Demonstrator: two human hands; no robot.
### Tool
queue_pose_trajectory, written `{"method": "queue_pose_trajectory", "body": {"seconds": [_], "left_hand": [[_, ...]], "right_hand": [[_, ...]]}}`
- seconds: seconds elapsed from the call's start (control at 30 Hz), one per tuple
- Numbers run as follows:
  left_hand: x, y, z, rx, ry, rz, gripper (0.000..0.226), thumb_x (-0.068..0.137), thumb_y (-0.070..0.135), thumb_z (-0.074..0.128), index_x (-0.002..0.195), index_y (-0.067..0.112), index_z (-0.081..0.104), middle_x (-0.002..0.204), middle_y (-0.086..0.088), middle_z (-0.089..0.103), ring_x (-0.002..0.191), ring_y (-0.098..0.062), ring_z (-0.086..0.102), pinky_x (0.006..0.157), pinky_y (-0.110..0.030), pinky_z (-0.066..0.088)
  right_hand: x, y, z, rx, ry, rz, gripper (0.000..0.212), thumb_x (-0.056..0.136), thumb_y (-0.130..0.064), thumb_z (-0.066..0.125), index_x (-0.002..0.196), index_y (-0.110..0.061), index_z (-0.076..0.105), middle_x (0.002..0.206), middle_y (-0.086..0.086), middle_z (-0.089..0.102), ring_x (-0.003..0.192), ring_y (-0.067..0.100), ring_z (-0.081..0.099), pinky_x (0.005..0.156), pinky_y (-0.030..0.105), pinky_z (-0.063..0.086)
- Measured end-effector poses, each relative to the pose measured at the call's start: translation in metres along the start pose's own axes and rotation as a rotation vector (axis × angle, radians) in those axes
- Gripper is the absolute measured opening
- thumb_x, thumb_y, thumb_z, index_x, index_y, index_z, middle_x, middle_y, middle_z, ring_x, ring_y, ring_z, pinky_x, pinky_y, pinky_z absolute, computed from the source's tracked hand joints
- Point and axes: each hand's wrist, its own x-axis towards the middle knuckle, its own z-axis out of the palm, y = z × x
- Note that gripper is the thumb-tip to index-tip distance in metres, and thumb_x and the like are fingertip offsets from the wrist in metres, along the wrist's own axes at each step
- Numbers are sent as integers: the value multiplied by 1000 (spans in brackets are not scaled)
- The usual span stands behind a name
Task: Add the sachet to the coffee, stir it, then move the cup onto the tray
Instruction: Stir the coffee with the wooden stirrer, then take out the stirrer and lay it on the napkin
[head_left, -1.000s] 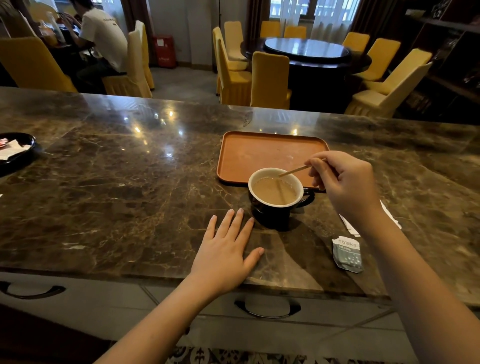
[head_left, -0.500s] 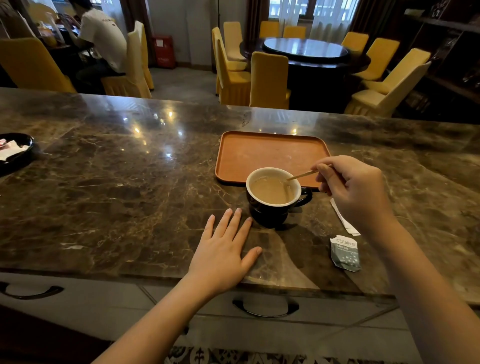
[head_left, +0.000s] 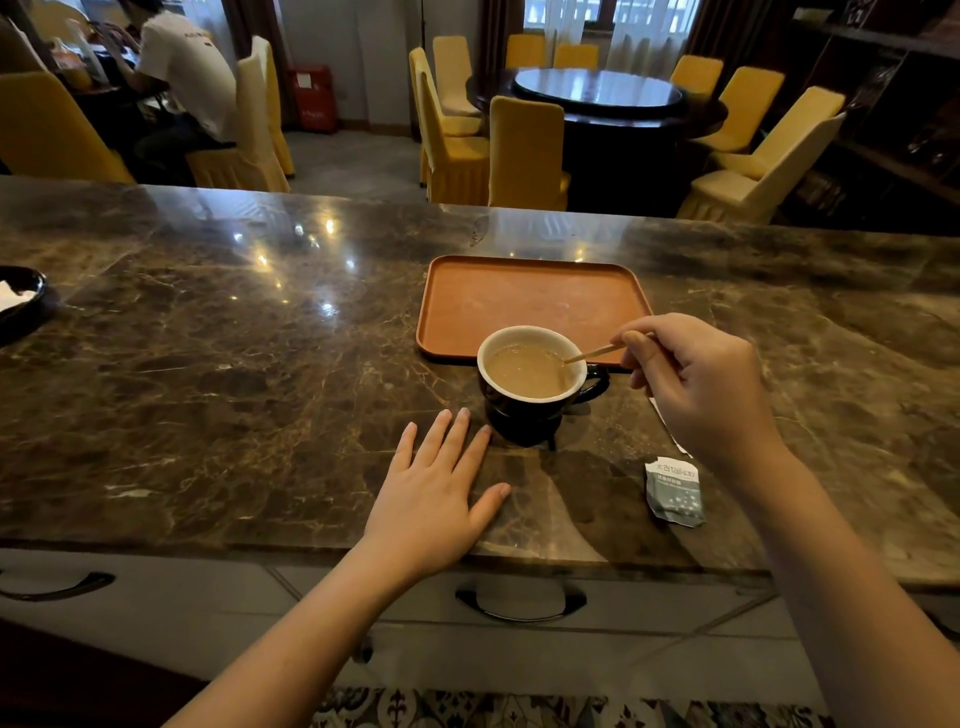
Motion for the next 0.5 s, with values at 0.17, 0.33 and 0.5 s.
{"method": "queue_pose_trajectory", "body": {"seconds": [0.17, 0.33, 0.5], "left_hand": [[1, 0, 0, 7, -3, 0, 66, 80, 68, -6, 136, 34, -10, 149, 6, -13, 135, -11, -19, 109, -39, -15], [0, 0, -1, 6, -6, 3, 66, 80, 67, -5, 136, 34, -9, 149, 6, -12, 135, -11, -19, 110, -39, -15], [0, 2, -4, 10, -22, -6, 69, 78, 67, -7, 137, 33, -9, 151, 5, -12, 137, -12, -18, 111, -40, -14]], "right_hand": [[-4, 2, -2, 7, -1, 23, 16, 91, -9, 50, 92, -4, 65, 75, 0, 59, 61, 15, 58, 56, 16, 46], [-9, 3, -3, 45, -13, 55, 16, 92, -9, 49, 93, -5, 65, 76, 1, 60, 64, 16, 58, 59, 26, 49], [-17, 8, -15, 126, 35, 137, 19, 92, -9, 48, 102, -8, 64, 83, 4, 63, 69, 14, 61, 61, 23, 51]]}}
